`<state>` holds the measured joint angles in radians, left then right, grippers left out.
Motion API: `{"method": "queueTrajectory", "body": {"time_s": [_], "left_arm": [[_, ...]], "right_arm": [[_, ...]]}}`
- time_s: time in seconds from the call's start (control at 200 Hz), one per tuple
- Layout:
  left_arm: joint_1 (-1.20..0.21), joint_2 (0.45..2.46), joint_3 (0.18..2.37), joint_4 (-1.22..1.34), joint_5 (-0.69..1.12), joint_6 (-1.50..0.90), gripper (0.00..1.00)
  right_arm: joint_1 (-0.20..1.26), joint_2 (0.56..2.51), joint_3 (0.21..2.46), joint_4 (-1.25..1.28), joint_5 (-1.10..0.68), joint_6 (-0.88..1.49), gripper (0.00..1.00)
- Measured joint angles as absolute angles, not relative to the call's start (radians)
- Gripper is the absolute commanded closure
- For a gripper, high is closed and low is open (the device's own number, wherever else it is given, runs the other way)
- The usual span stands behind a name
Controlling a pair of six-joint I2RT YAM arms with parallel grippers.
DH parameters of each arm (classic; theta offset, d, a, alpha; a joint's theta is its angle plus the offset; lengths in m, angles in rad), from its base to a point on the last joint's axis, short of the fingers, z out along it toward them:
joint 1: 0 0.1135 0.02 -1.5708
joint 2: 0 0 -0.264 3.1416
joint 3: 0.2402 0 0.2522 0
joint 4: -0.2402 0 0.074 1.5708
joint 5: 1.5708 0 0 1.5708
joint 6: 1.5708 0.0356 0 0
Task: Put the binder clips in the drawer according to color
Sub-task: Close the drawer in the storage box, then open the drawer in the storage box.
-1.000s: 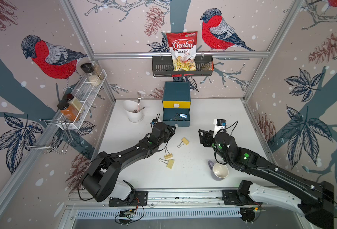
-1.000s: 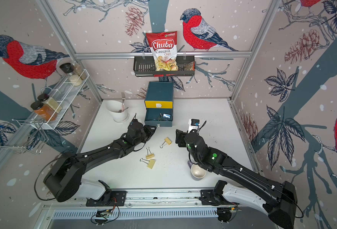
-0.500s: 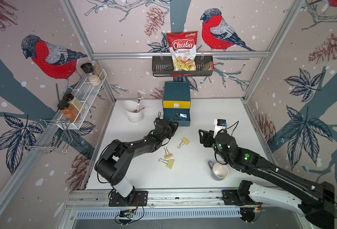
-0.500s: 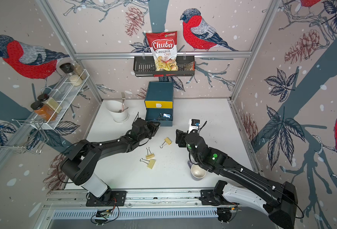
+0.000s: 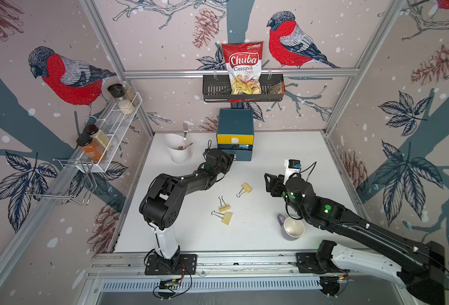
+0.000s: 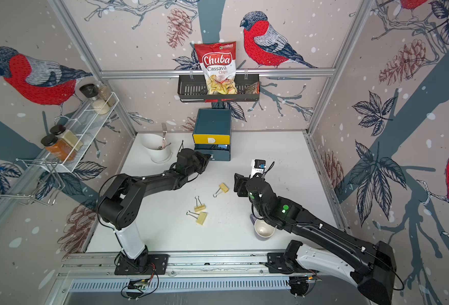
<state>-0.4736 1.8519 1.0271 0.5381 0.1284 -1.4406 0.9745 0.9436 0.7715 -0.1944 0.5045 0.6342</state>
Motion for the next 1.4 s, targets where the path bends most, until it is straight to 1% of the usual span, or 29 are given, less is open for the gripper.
{"method": "queueTrajectory", "body": {"time_s": [0.185,0.575,0.76,0.92,1.145,1.236,1.401], "left_arm": [[-0.454,1.906,1.067,0.540,0.135,-1.461,0.85],[-0.438,1.948,1.092,0.564,0.144,-1.494,0.84],[-0.434,1.964,1.107,0.564,0.150,-1.511,0.78],[-0.426,1.975,1.123,0.563,0.154,-1.512,0.71],[-0.423,1.978,1.132,0.556,0.157,-1.520,0.70],[-0.425,1.962,1.099,0.564,0.154,-1.529,0.68],[-0.444,1.913,1.008,0.592,0.128,-1.540,0.58]], "right_arm": [[0.974,0.949,0.770,-0.192,0.505,0.634,0.28],[0.975,0.970,0.768,-0.183,0.500,0.634,0.28],[0.975,0.971,0.768,-0.180,0.498,0.634,0.28],[0.975,0.973,0.768,-0.180,0.498,0.634,0.28],[0.975,0.973,0.764,-0.180,0.498,0.634,0.28],[0.975,0.974,0.762,-0.178,0.498,0.634,0.28],[0.975,0.975,0.751,-0.165,0.498,0.634,0.28]]}}
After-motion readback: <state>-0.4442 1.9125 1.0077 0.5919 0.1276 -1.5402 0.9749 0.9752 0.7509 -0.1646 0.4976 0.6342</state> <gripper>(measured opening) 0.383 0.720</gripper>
